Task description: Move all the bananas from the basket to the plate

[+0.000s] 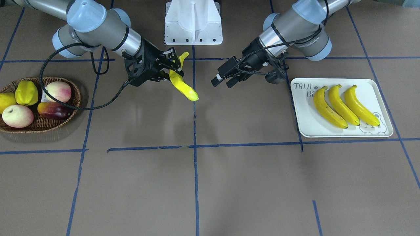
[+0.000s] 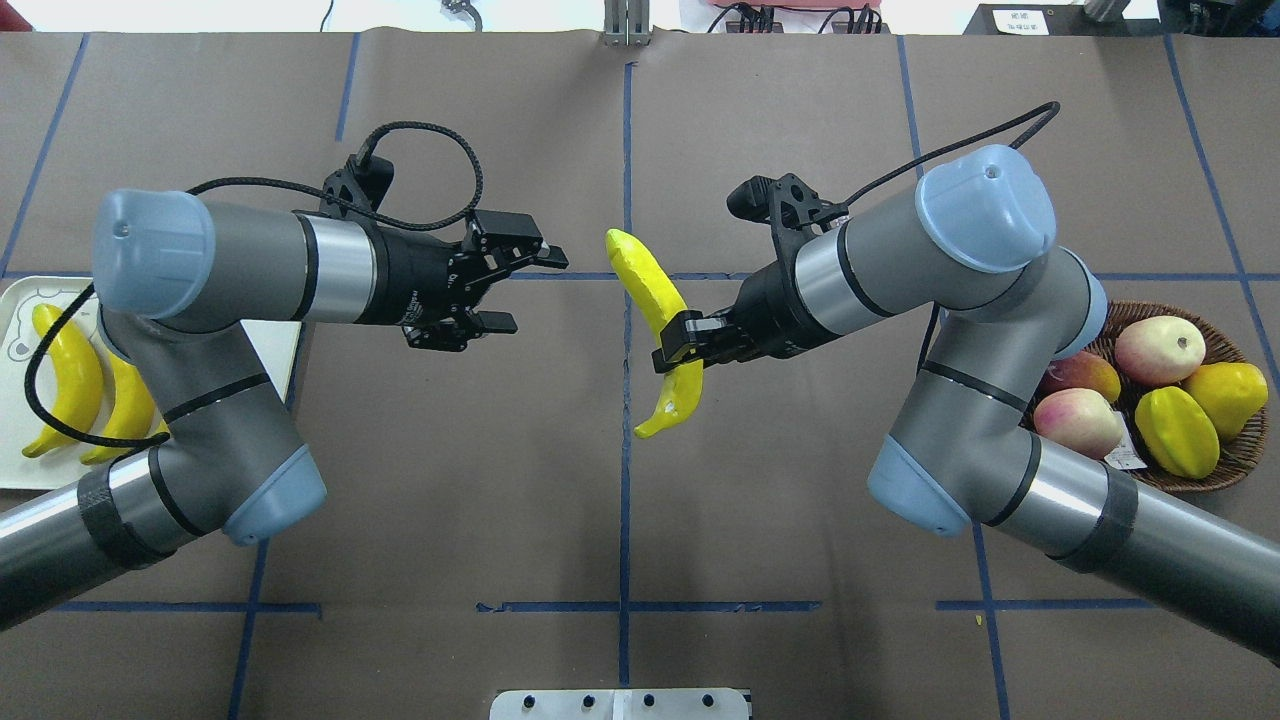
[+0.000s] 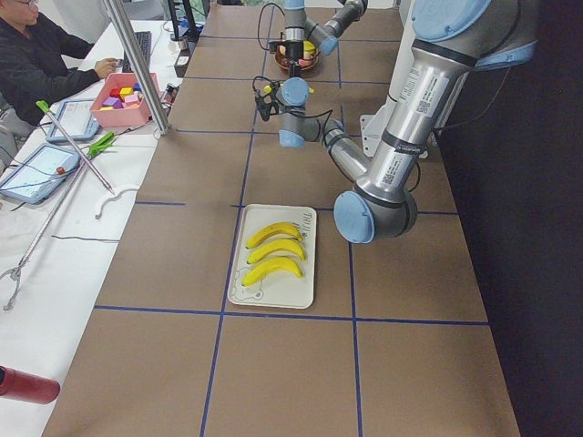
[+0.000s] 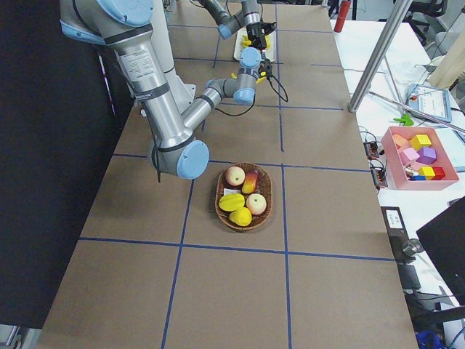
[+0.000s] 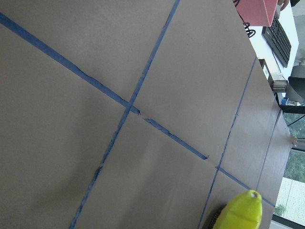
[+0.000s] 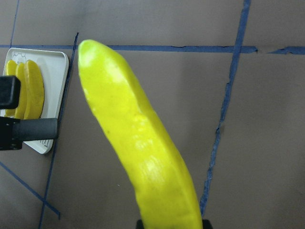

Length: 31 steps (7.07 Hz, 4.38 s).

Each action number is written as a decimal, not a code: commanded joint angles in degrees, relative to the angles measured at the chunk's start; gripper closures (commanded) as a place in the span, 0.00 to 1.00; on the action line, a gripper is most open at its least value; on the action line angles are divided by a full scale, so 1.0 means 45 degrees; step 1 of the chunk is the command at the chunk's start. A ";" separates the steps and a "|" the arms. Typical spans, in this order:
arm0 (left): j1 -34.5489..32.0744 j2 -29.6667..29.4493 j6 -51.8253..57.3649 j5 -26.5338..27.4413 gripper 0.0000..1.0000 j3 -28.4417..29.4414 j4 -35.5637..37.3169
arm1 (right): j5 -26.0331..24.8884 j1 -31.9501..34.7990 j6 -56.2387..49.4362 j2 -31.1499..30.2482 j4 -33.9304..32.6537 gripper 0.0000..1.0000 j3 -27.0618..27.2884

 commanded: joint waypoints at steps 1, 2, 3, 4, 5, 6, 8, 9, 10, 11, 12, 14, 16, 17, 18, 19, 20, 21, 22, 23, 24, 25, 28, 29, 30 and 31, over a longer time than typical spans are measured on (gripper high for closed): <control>0.0619 -0.0485 -0.0275 0.0918 0.01 0.0128 0.0031 | -0.0216 -0.0202 0.0019 0.0060 -0.0002 0.99 0.0026; 0.0738 -0.0913 -0.0276 0.1098 0.01 0.0535 0.0031 | -0.0236 -0.0280 0.0019 0.0118 -0.0002 0.99 0.0026; 0.1010 -0.1111 -0.0276 0.1486 0.01 0.0675 0.0031 | -0.0236 -0.0339 0.0115 0.0196 -0.0002 0.99 0.0026; 0.1167 -0.1152 -0.0295 0.1761 0.01 0.0792 -0.0027 | -0.0236 -0.0475 0.0213 0.0217 -0.0002 0.99 0.0026; 0.1188 -0.1307 -0.0276 0.1822 0.01 0.1025 -0.0027 | -0.0236 -0.0554 0.0253 0.0255 -0.0002 0.98 0.0065; 0.1189 -0.1308 -0.0276 0.1822 0.01 0.1086 -0.0066 | -0.0236 -0.0574 0.0272 0.0256 -0.0002 0.98 0.0084; 0.1227 -0.1386 -0.0295 0.1822 0.33 0.1086 -0.0086 | -0.0236 -0.0574 0.0272 0.0256 -0.0002 0.98 0.0084; 0.1305 -0.1386 -0.0276 0.1822 0.80 0.1086 -0.0086 | -0.0236 -0.0574 0.0272 0.0256 -0.0002 0.98 0.0084; 0.1344 -0.1367 -0.0295 0.1822 1.00 0.1067 -0.0105 | -0.0236 -0.0574 0.0253 0.0256 -0.0021 0.97 0.0084; 0.1325 -0.1367 -0.0334 0.1803 1.00 0.1067 -0.0086 | -0.0236 -0.0574 0.0272 0.0256 -0.0060 0.76 0.0046; 0.1325 -0.1367 -0.0354 0.1803 1.00 0.1047 -0.0067 | -0.0236 -0.0574 0.0253 0.0256 -0.0041 0.01 0.0026; 0.1286 -0.1347 -0.0315 0.1803 1.00 0.1047 -0.0028 | -0.0236 -0.0555 0.0272 0.0236 -0.0002 0.00 0.0065; 0.1247 -0.1328 -0.0295 0.1803 1.00 0.1066 0.0011 | -0.0236 -0.0496 0.0506 0.0236 -0.0002 0.00 0.0220; 0.1131 -0.1289 -0.0257 0.1803 1.00 0.1086 0.0012 | -0.0216 -0.0457 0.0526 0.0236 -0.0002 0.00 0.0357; 0.0879 -0.1231 -0.0140 0.1784 1.00 0.1376 0.0031 | -0.0197 -0.0418 0.0623 0.0140 -0.0021 0.00 0.0764; 0.0528 -0.1211 -0.0100 0.1687 1.00 0.1650 0.0031 | -0.0158 -0.0379 0.0643 -0.0016 -0.0176 0.00 0.1329; 0.0176 -0.0998 -0.0061 0.1241 1.00 0.1711 0.0031 | -0.0138 -0.0282 0.0644 -0.0520 -0.0217 0.00 0.2031; -0.0813 -0.0048 0.0925 -0.0600 1.00 0.1615 -0.0104 | -0.0061 0.0125 0.0644 -0.1415 -0.0275 0.00 0.2560; -0.1732 0.0889 0.2173 -0.2301 1.00 0.1536 -0.0144 | -0.0021 0.0728 0.0624 -0.1907 -0.0527 0.00 0.2700; -0.2727 0.2310 0.3229 -0.3536 1.00 0.1497 -0.0435 | -0.0002 0.1276 0.0450 -0.2125 -0.1032 0.00 0.2702; -0.3627 0.3717 0.4535 -0.4631 1.00 0.1516 -0.1076 | -0.0001 0.1552 0.0410 -0.2146 -0.1308 0.00 0.2702; -0.4235 0.4601 0.5128 -0.5126 1.00 0.1593 -0.1275 | -0.0001 0.1806 0.0313 -0.2147 -0.1813 0.00 0.2702; -0.4629 0.5156 0.5759 -0.5189 1.00 0.2081 -0.1239 | -0.0021 0.2237 -0.0255 -0.2419 -0.2248 0.00 0.2565; -0.5231 0.5157 0.6011 -0.5286 1.00 0.2488 -0.1258 | -0.0060 0.2277 -0.0255 -0.2478 -0.2248 0.00 0.2546; -0.5721 0.5176 0.7290 -0.5848 1.00 0.3208 -0.1239 | -0.0099 0.2239 -0.0255 -0.2459 -0.2248 0.00 0.2526; -0.6054 0.5176 0.7476 -0.6124 1.00 0.3408 -0.1238 | -0.0080 0.2219 -0.0255 -0.2459 -0.2248 0.00 0.2526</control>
